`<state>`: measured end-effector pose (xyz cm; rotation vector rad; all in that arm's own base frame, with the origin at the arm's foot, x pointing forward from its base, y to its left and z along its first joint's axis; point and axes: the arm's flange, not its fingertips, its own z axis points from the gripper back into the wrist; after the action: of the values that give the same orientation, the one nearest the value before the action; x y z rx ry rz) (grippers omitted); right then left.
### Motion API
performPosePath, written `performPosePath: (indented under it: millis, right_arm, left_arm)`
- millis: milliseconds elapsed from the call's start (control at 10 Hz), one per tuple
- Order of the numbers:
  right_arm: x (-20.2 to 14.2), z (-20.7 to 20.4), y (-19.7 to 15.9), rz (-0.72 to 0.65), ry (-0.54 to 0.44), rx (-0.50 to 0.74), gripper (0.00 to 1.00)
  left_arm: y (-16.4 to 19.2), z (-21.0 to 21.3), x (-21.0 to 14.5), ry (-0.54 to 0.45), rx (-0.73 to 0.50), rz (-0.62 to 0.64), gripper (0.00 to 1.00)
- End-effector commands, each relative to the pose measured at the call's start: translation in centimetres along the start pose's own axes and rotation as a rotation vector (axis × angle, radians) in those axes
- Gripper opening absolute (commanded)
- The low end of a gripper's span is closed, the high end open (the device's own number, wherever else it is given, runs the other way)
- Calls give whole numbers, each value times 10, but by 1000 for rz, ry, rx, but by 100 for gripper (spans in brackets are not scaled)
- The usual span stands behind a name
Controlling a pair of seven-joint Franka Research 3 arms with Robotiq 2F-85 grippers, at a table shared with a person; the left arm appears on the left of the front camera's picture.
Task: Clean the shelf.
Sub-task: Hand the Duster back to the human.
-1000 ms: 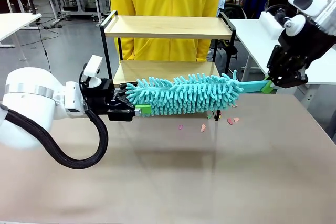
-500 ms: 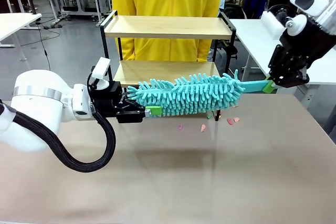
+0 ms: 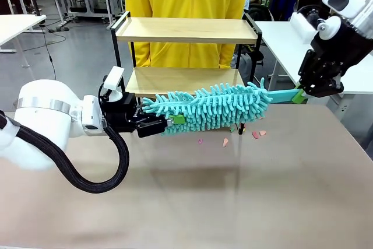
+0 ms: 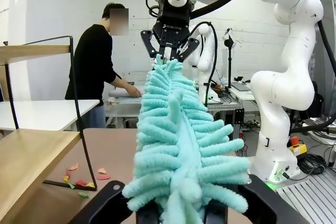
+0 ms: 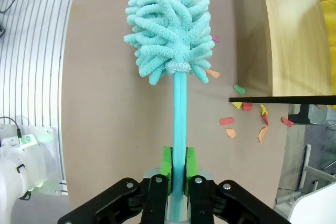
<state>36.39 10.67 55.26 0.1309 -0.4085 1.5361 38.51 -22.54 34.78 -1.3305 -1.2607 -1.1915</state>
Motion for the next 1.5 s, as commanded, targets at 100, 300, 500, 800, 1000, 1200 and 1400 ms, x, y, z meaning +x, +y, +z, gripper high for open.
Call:
performPosePath:
  millis: [100, 300, 500, 800, 1000, 1200, 1400]
  right_arm:
    - [6, -1, -2, 6, -27, -13, 13]
    - [6, -1, -2, 6, -27, -13, 13]
    - [1, 0, 1, 3, 1, 2, 13]
    - [-16, 29, 0, -44, -162, 14, 100]
    - [-37, 64, 1, -117, -303, -22, 100]
    - [-74, 94, 3, -270, -464, -103, 100]
    - [-112, 110, 13, -380, -582, -165, 100]
  left_arm:
    - [0, -8, 3, -49, -23, 0, 0]
    - [4, -3, 4, -119, -14, 65, 0]
    - [2, 1, 1, -40, -4, 18, 0]
    - [2, 1, 1, -40, -4, 18, 0]
    - [2, 1, 1, -40, -4, 18, 0]
    - [2, 1, 1, -40, -4, 18, 0]
    - [2, 1, 1, -40, -4, 18, 0]
